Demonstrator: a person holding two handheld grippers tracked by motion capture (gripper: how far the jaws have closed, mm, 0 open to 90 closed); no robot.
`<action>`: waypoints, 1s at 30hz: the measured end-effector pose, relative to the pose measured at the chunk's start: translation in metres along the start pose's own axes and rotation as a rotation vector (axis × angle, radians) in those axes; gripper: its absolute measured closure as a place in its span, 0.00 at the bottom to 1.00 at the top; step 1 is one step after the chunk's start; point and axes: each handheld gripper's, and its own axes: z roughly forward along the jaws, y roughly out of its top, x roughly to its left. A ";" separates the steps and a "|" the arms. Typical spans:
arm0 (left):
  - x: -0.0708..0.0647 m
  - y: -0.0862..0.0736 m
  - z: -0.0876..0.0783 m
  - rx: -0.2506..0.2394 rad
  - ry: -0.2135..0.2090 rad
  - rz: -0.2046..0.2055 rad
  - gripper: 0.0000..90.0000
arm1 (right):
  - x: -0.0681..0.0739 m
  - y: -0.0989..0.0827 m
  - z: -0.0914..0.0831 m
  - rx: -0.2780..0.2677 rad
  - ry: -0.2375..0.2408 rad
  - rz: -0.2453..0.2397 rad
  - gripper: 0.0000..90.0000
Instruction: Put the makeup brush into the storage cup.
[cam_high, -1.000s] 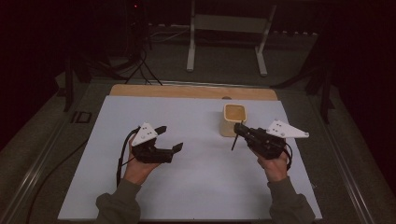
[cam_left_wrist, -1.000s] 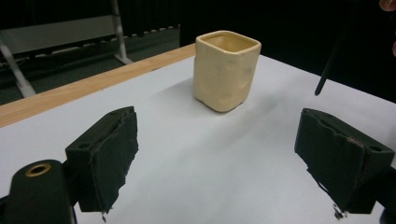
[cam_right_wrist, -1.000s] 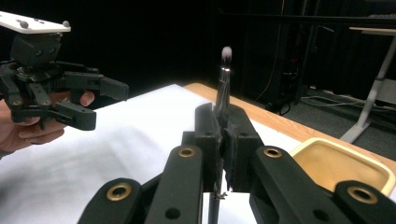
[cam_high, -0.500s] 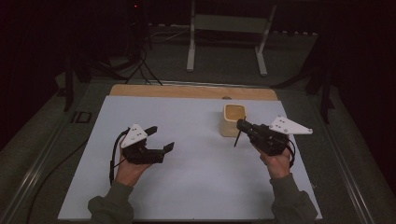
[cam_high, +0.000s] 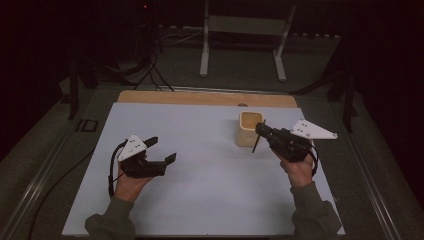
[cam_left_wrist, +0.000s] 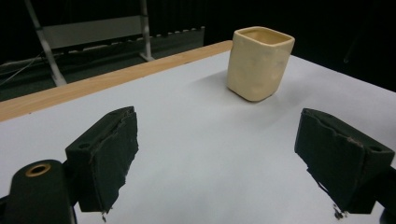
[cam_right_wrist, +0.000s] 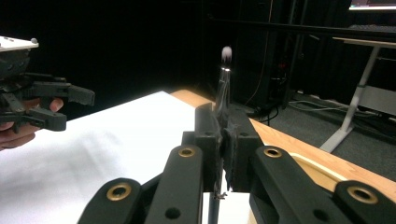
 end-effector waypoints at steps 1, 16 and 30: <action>0.001 -0.001 -0.001 -0.003 0.004 -0.003 0.16 | -0.001 0.001 0.001 0.001 -0.003 -0.001 0.95; 0.011 -0.015 -0.013 -0.021 0.042 -0.028 0.16 | -0.006 0.003 0.005 -0.002 -0.018 0.000 0.95; 0.014 -0.021 -0.024 -0.034 0.075 -0.028 0.16 | -0.015 0.013 0.000 -0.018 -0.052 -0.009 0.95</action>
